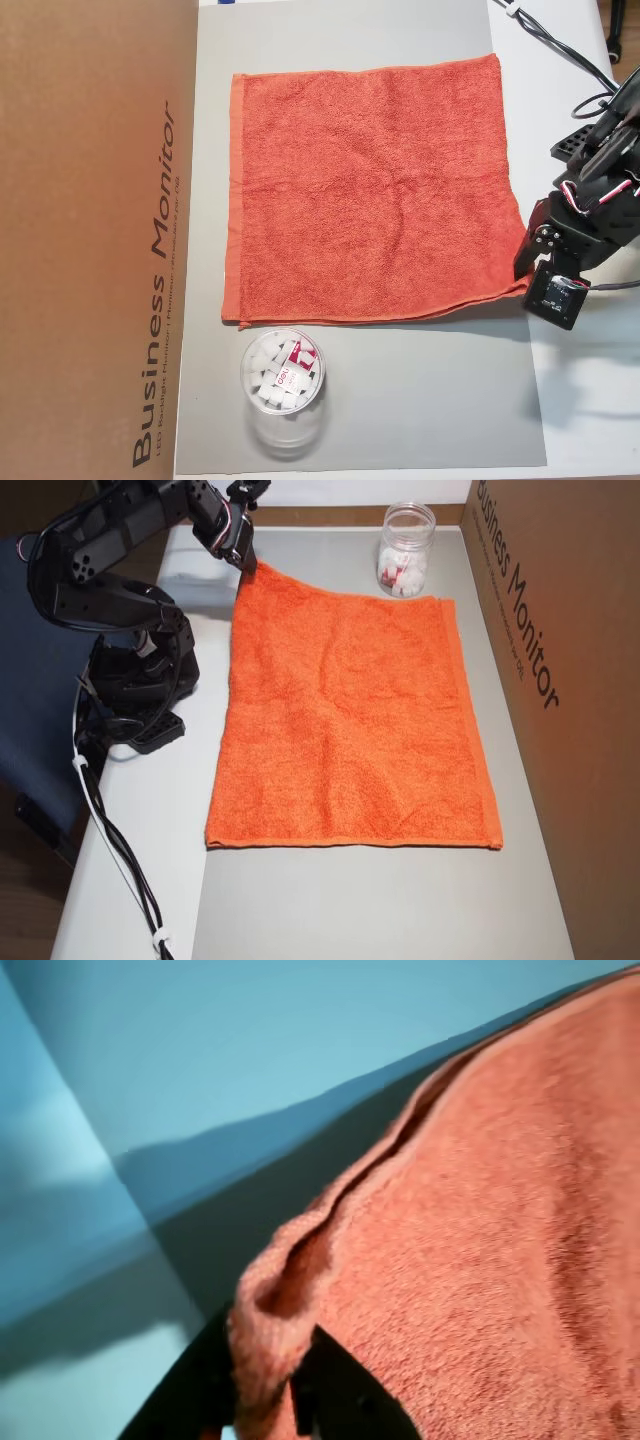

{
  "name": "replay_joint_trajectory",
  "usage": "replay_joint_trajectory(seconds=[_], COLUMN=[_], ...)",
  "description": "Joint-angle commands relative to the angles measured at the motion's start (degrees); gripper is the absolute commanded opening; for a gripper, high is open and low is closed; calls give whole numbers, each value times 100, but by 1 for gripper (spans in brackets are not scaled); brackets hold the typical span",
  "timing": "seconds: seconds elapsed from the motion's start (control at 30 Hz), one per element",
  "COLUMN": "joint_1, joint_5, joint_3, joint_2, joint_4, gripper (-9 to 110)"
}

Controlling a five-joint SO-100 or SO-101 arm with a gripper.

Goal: Fold the blanket.

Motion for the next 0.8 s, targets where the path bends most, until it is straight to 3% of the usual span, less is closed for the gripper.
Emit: replay_joint_trajectory(seconds=[0.0, 0.77], joint_1=[202, 2109], joint_5=[26, -70], joint_3=[-53, -958], joint_2=[439, 1652], joint_4=[18, 378], gripper=[0, 0])
